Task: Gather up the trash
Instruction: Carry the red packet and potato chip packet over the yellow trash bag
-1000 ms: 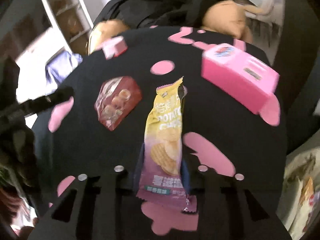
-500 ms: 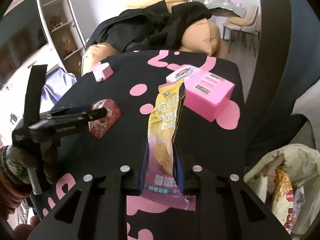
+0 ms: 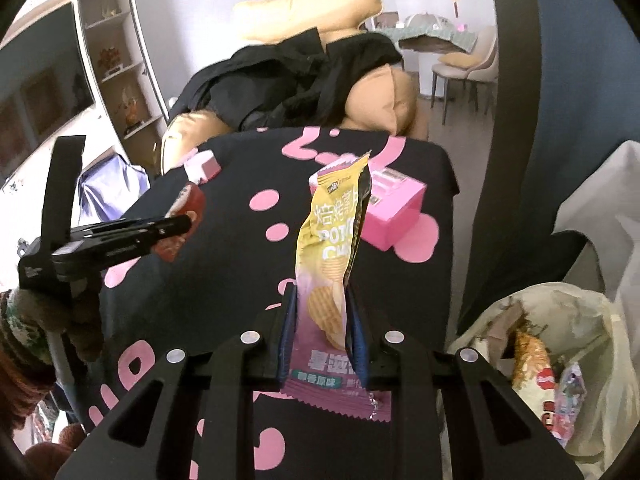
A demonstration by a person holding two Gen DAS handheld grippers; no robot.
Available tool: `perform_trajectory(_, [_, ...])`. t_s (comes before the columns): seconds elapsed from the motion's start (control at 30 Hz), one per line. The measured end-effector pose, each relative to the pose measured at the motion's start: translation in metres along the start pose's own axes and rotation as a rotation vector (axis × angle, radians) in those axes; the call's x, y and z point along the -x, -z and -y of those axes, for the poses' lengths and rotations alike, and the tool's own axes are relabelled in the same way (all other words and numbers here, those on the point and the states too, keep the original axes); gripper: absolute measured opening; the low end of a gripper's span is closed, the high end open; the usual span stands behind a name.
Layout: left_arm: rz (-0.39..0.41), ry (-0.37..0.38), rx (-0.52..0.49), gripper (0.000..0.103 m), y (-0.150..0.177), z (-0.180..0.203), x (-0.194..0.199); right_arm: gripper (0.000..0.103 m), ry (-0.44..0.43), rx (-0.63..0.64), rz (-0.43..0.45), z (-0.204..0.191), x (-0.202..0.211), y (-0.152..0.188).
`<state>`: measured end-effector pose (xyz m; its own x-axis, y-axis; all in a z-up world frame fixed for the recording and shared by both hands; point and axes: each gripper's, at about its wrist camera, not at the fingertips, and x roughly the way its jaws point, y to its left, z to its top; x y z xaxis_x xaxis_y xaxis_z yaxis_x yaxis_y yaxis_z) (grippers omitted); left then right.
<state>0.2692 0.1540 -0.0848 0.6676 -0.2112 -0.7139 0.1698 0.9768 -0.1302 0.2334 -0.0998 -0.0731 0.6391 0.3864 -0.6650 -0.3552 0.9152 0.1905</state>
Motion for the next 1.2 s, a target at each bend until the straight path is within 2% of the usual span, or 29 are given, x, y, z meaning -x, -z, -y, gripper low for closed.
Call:
perform_trajectory(0.13, [0.040, 0.033, 0.003, 0.017, -0.007, 0.012, 0.026, 0.024, 0.015, 0.015, 0.040, 0.003, 0.021, -0.001])
perform_trajectory(0.33, [0.107, 0.146, -0.013, 0.017, -0.026, 0.053, 0.062, 0.024, 0.079, 0.041, 0.136, 0.018, 0.069, -0.006])
perform_trajectory(0.67, [0.115, 0.347, -0.117, 0.017, -0.039, 0.171, 0.068, 0.024, 0.194, 0.012, 0.268, 0.077, 0.157, -0.002])
perform_trajectory(0.8, [0.070, 0.418, -0.137, 0.017, -0.038, 0.214, 0.053, 0.024, 0.240, -0.005, 0.291, 0.104, 0.180, 0.006])
perform_trajectory(0.93, [-0.003, 0.452, -0.165, 0.017, -0.030, 0.250, 0.027, 0.024, 0.270, -0.045, 0.290, 0.133, 0.193, 0.016])
perform_trajectory(1.2, [-0.147, 0.507, -0.202, 0.018, -0.004, 0.293, -0.023, 0.024, 0.292, -0.108, 0.266, 0.168, 0.195, 0.033])
